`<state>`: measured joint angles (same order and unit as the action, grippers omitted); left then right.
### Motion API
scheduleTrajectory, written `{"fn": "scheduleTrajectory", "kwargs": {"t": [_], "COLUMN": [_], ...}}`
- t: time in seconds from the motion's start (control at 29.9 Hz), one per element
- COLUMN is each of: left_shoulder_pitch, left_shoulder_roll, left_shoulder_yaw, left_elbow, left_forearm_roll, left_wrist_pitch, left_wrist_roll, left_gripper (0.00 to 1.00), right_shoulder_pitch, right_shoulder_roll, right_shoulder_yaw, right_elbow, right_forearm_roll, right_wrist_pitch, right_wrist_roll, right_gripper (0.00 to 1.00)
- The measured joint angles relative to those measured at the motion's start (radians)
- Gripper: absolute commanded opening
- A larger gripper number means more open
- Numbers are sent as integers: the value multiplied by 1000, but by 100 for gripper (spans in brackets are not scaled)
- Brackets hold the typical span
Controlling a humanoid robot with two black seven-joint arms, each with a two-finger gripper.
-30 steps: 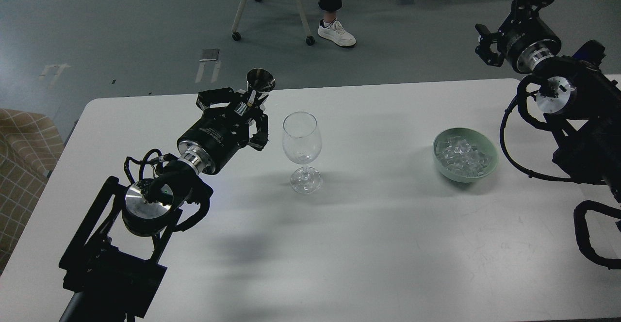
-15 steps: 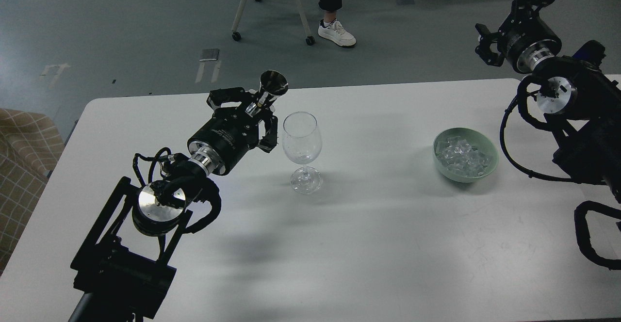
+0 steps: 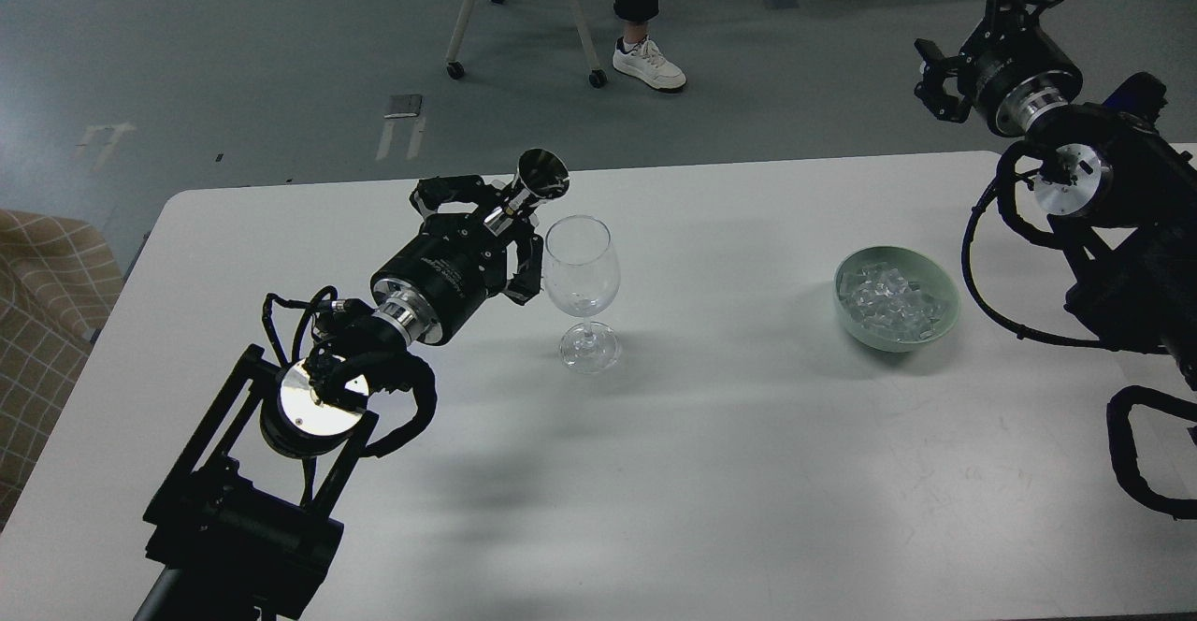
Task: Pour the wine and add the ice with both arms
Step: 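Tilt the jigger over the wine glass with the left gripper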
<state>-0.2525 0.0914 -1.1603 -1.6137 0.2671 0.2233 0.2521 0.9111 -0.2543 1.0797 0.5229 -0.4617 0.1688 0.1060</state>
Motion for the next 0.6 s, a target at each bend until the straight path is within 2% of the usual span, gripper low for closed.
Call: {"fn": "scheduleTrajectory", "kwargs": {"t": [0.6], "left_shoulder_pitch": [-2], "left_shoulder_roll": [4], "left_shoulder_yaw": [1], "left_elbow": [6], "left_forearm_roll": [81], "left_wrist_pitch": [-7], "left_wrist_roll": [-3], "left_gripper": [0], "right_shoulder_pitch": [-3], "right_shoulder_roll": [0], "right_shoulder_yaw": [-1], "right_elbow": [-1], "right_forearm_roll": [0], "right_wrist_pitch": [2], "right_wrist_roll": [0], "right_gripper": [100]}}
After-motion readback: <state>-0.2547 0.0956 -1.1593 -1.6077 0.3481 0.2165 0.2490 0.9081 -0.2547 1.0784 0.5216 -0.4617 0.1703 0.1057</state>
